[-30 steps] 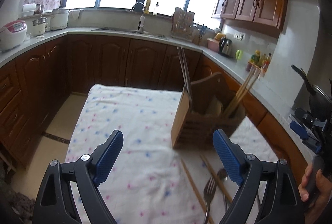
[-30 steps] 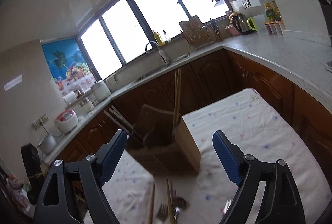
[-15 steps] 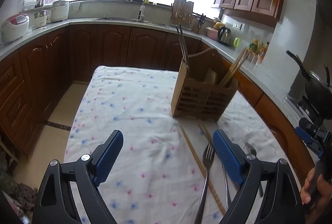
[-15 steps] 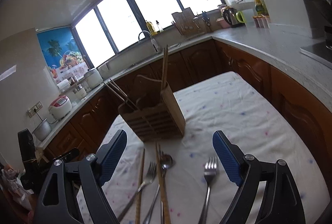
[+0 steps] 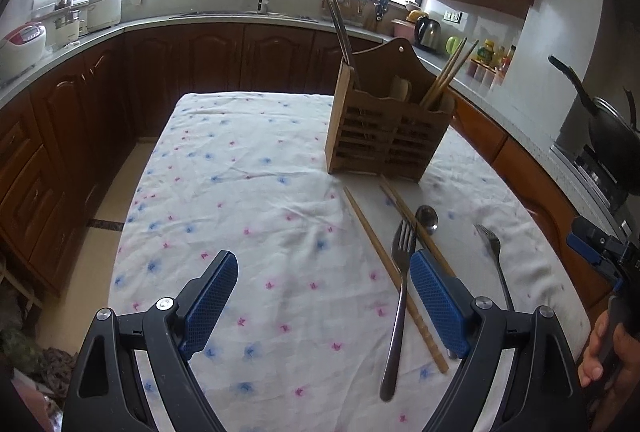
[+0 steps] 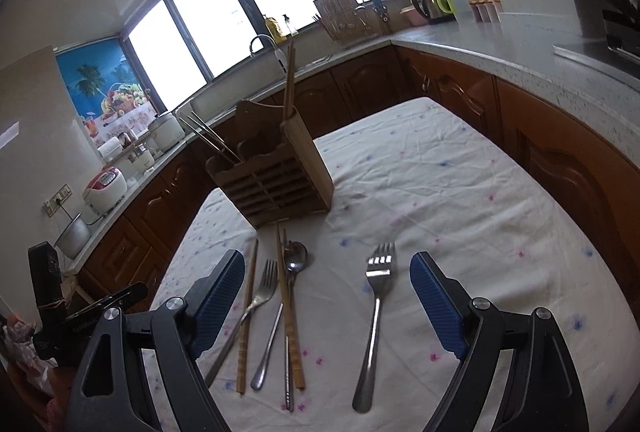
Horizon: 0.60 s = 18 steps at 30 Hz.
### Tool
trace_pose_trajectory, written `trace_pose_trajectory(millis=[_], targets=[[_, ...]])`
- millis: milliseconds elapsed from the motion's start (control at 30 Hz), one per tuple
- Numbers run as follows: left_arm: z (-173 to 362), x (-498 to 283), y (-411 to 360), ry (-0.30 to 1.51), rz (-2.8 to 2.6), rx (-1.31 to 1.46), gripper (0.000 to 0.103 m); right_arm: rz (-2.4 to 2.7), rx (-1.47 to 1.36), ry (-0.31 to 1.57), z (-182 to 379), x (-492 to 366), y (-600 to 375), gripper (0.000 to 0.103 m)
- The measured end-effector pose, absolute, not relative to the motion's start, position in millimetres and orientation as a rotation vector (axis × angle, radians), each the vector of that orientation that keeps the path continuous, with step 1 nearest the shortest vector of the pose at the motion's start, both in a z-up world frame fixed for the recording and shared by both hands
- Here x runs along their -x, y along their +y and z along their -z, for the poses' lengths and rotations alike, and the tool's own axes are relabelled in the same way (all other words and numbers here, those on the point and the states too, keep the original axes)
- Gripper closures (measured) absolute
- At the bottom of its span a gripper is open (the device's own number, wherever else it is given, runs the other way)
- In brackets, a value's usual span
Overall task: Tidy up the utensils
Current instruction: 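Move both open grippers back toward the remaining utensils on the table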
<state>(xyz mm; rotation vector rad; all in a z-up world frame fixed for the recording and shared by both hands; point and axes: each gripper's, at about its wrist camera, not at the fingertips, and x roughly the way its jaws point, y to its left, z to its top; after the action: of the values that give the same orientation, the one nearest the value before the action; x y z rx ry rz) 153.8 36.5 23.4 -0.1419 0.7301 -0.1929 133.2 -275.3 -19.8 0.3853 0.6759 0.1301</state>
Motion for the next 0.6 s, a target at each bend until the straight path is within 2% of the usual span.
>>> trace_pose_trajectory(millis=[433,500,567,600], targets=[[-13.1,-198.9,19.2,0.810,0.235,0.190,0.015,-0.127,-0.363,0.737,37.2,-147.3,-274.4,0.018],[-11.4,-213.7,14.7,0.823,0.256,0.204,0.015,-0.129,-0.352,0.759,41.3,-152.1,-273.3,0.022],[-7.6,-228.0,9.7,0.848,0.271,0.216,0.016,-0.126,-0.347,0.788,46.7,-157.1,-273.1,0.034],[-5.4,-235.7,6.7,0.859,0.276,0.220,0.016,-0.122,-0.342,0.805,49.8,-159.7,-273.2,0.036]])
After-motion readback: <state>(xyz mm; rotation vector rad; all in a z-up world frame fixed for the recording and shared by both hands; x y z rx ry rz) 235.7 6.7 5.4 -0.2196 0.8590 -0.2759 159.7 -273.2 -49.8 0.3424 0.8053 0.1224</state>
